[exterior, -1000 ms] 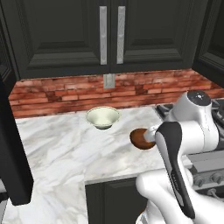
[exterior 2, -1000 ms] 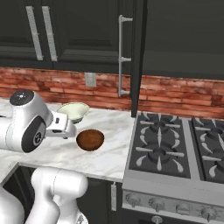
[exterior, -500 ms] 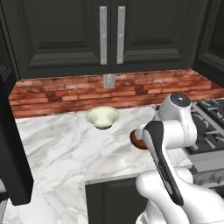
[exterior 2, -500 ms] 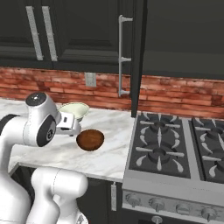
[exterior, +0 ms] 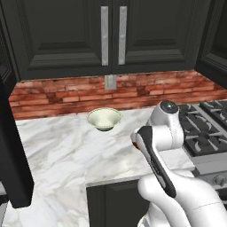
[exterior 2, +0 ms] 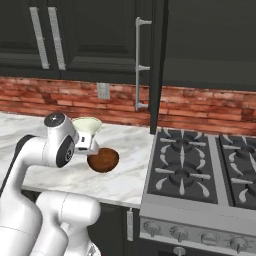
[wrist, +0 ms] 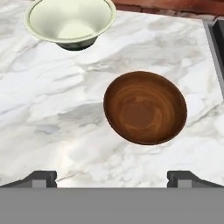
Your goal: Pick up the bowls on the counter and stack them on top of one another in the open cabinet. Place the smaller bowl on top of the larger bowl.
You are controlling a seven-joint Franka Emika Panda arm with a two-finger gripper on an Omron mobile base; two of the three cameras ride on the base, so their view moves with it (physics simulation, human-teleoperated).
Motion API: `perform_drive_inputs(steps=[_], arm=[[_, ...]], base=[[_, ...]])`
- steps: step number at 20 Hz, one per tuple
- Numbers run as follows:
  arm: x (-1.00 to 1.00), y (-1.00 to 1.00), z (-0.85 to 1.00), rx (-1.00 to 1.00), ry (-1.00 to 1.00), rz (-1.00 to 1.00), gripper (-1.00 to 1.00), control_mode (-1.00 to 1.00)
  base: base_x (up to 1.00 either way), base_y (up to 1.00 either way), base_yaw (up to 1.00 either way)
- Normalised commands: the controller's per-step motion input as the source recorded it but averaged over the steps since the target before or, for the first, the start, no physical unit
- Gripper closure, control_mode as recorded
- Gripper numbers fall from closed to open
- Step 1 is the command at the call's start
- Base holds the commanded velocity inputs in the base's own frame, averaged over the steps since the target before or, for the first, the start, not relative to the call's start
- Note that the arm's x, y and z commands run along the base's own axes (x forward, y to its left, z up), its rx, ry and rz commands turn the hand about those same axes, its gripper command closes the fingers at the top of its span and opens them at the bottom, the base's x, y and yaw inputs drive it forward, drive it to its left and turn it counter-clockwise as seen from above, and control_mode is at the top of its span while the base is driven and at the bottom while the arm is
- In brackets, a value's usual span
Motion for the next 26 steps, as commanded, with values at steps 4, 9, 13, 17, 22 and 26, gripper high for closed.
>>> perform_drive_inputs(steps=[4, 9, 13, 17, 22, 26], arm=[[0.47, 0.0, -0.38, -0.02, 0.0, 0.0, -1.0, -1.0], [0.46, 0.0, -0.39, -0.01, 0.0, 0.0, -1.0, -1.0], [0.42, 0.0, -0.39, 0.0, 0.0, 0.0, -1.0, -1.0], [0.4, 0.01, -0.3, 0.0, 0.0, 0.0, -1.0, -1.0], [0.25, 0.1, -0.22, -0.01, 0.0, 0.0, -1.0, -1.0], [0.07, 0.08, -0.41, 0.0, 0.0, 0.0, -1.0, -1.0]], base=[[0.0, 0.0, 0.0], [0.0, 0.0, 0.0], [0.0, 0.0, 0.0], [0.0, 0.0, 0.0], [0.0, 0.0, 0.0], [0.0, 0.0, 0.0]])
